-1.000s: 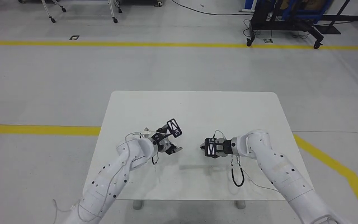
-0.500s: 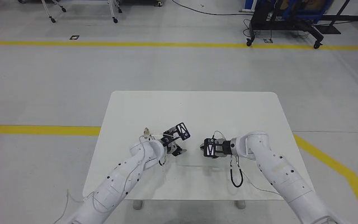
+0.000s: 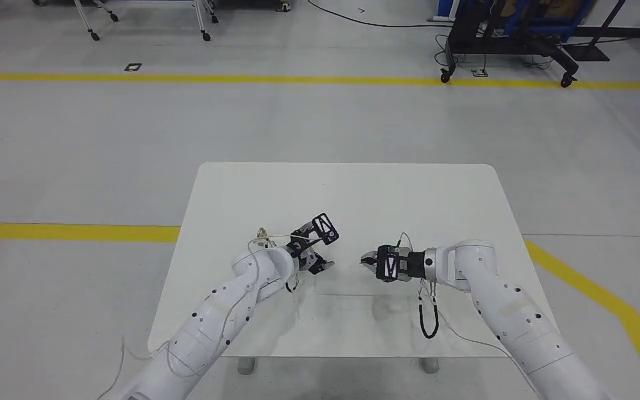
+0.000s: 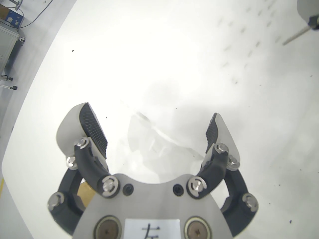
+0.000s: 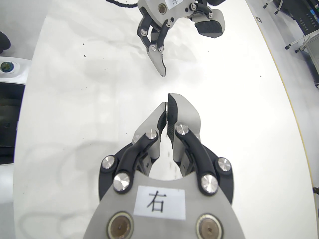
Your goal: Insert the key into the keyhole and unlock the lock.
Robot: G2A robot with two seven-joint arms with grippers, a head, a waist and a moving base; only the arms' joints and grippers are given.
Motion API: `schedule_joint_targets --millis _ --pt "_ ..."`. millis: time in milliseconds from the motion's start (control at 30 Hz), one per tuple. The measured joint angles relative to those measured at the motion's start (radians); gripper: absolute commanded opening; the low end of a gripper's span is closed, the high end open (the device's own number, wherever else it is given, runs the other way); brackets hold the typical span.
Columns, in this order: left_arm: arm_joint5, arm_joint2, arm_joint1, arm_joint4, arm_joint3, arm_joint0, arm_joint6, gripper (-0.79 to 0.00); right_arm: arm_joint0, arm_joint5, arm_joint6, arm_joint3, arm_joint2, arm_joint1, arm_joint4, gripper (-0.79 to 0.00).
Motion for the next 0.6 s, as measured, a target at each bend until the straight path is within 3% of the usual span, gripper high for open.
schedule_joint_targets --millis 333,467,600 --pt "0.006 -0.003 0.001 0.007 -0.008 0.007 0.014 0.0 -0.003 0.003 -0.006 -0.002 0.001 0.0 0.006 -0.785" --pt "0.053 -0.06 0.018 0.023 -0.07 0.066 0.146 0.0 -0.009 0.005 -0.068 0.0 0.016 0.001 0.07 -0.785" --pt "-0.009 -0.174 0.05 -0.024 -0.15 0.139 0.274 0.0 0.006 -0.039 -0.155 0.038 0.041 0.008 0.143 -0.785"
